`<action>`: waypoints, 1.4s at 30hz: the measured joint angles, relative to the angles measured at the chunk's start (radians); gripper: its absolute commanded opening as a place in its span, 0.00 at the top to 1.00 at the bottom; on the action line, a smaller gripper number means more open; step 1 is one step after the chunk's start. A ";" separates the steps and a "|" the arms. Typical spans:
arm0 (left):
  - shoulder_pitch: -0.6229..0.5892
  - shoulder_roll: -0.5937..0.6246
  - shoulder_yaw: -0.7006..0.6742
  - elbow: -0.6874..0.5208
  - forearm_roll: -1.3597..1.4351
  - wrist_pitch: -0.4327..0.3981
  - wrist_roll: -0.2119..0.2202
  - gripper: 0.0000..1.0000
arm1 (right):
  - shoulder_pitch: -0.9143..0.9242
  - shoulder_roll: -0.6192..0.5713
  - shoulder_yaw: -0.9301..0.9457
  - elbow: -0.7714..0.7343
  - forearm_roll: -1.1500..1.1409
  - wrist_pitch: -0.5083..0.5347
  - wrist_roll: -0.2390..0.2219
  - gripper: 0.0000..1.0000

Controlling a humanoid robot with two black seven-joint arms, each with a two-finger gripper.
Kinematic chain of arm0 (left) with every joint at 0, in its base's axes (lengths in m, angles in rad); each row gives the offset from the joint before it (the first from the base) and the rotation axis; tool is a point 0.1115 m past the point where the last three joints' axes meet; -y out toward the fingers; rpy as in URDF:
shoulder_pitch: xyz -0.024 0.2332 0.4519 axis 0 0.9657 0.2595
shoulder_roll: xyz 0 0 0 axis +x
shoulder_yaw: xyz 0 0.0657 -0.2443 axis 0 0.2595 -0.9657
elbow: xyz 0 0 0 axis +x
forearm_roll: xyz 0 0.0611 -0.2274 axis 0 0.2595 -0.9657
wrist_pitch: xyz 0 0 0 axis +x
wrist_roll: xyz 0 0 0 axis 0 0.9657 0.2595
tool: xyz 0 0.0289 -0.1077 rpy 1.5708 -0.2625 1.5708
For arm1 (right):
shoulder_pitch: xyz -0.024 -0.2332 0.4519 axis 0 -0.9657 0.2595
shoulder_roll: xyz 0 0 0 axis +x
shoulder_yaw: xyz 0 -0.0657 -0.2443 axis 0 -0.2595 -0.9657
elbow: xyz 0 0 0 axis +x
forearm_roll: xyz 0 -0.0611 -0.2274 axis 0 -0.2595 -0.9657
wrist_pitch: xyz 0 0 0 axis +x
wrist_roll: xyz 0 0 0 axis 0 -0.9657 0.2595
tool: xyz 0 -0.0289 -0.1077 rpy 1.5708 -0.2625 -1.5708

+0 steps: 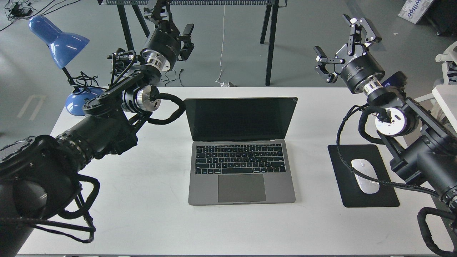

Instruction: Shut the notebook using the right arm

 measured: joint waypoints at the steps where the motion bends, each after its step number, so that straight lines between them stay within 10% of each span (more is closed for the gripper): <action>1: 0.000 0.000 0.000 0.000 0.000 0.001 0.000 0.00 | 0.000 0.000 0.000 0.000 0.000 0.000 0.000 0.00; 14: 0.000 0.000 0.002 0.000 0.004 0.025 0.000 0.00 | 0.010 -0.007 -0.025 0.000 -0.009 -0.003 0.000 0.00; 28: 0.000 0.000 0.001 0.000 0.002 0.024 0.000 0.00 | 0.340 0.002 -0.542 -0.052 -0.106 -0.099 -0.006 0.00; 42: 0.000 0.000 0.000 0.000 0.000 0.024 0.000 0.00 | 0.445 0.274 -0.774 -0.374 -0.195 -0.163 -0.011 0.00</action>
